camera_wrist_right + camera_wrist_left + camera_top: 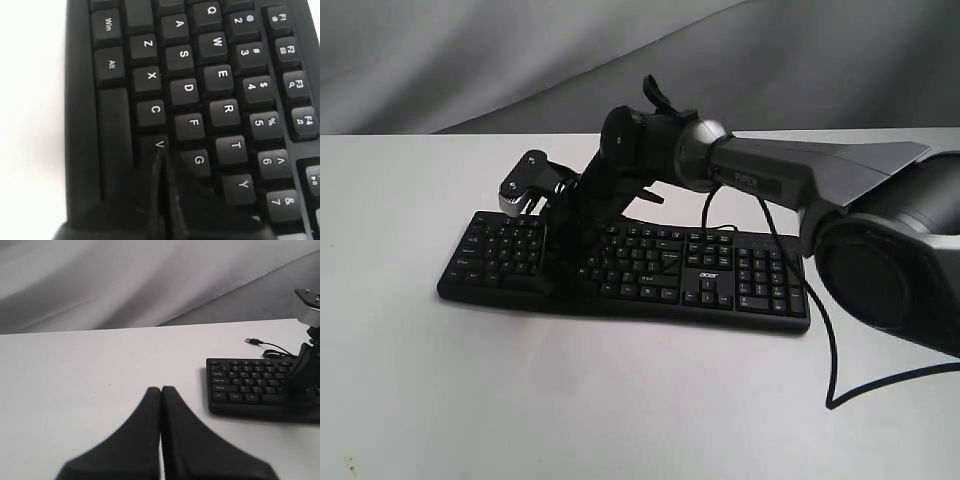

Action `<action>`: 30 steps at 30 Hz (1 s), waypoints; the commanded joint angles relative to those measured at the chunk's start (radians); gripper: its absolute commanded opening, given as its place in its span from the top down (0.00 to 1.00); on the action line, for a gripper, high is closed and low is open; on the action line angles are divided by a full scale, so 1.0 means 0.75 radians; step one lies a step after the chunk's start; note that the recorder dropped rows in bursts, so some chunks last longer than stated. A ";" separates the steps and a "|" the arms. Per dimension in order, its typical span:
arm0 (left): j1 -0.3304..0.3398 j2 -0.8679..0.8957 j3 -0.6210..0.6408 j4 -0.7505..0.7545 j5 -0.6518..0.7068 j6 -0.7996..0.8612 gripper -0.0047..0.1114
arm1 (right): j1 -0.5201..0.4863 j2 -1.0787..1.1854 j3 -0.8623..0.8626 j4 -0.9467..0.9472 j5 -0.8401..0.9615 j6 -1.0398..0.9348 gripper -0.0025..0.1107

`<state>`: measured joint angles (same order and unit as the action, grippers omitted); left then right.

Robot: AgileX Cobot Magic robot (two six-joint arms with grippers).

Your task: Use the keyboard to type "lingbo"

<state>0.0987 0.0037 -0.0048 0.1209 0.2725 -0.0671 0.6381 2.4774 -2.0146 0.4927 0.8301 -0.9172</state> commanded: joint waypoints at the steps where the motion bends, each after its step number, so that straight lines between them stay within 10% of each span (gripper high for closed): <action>1: 0.001 -0.005 0.006 -0.005 -0.009 -0.003 0.96 | -0.001 -0.020 0.007 -0.055 0.010 0.002 0.98; 30: 0.001 -0.005 0.006 -0.005 -0.009 -0.003 0.96 | -0.150 -0.148 0.163 -0.084 -0.025 0.033 0.98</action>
<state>0.0987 0.0037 -0.0048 0.1209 0.2725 -0.0671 0.5301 2.3661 -1.8980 0.4153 0.8337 -0.8800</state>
